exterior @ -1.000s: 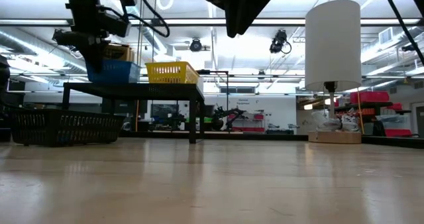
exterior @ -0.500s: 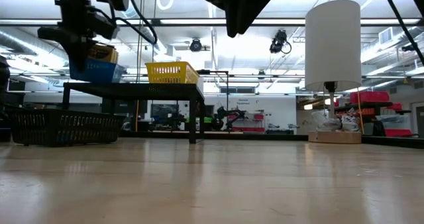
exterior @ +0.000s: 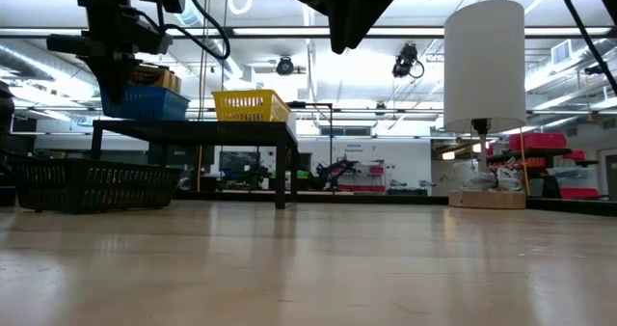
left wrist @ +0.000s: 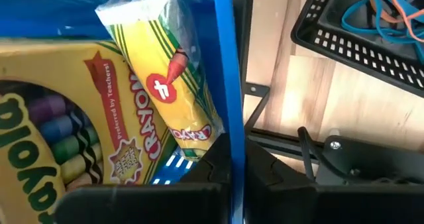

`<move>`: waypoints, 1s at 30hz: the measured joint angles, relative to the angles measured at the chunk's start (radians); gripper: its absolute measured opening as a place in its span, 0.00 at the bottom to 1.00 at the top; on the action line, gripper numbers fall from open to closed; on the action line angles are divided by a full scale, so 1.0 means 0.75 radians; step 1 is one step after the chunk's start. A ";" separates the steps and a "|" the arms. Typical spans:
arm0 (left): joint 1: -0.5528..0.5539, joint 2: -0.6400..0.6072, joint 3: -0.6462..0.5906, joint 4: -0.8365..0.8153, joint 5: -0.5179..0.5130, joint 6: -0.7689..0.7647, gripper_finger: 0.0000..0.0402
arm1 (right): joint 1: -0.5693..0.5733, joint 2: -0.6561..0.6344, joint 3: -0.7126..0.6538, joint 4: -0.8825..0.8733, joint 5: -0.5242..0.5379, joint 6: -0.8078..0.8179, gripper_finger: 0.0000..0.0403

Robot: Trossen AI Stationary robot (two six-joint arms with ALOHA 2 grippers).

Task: Pick & Place Office Desk Supplies
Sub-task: Adjust the blue bin on the shelf

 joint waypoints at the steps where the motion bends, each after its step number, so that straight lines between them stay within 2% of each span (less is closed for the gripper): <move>1: 0.000 0.000 0.000 0.000 0.000 0.002 0.03 | 0.000 0.000 0.000 0.000 0.000 0.000 0.24; 11: -0.001 0.001 -0.001 -0.005 -0.017 -0.029 0.13 | 0.000 0.000 0.000 0.001 -0.003 0.000 0.24; 21: -0.002 0.001 -0.001 -0.026 -0.123 -0.073 0.28 | 0.000 0.000 0.000 0.011 -0.002 -0.001 0.24; 30: -0.001 0.001 -0.001 -0.025 -0.136 -0.110 0.43 | 0.000 0.000 0.000 0.012 -0.001 0.000 0.24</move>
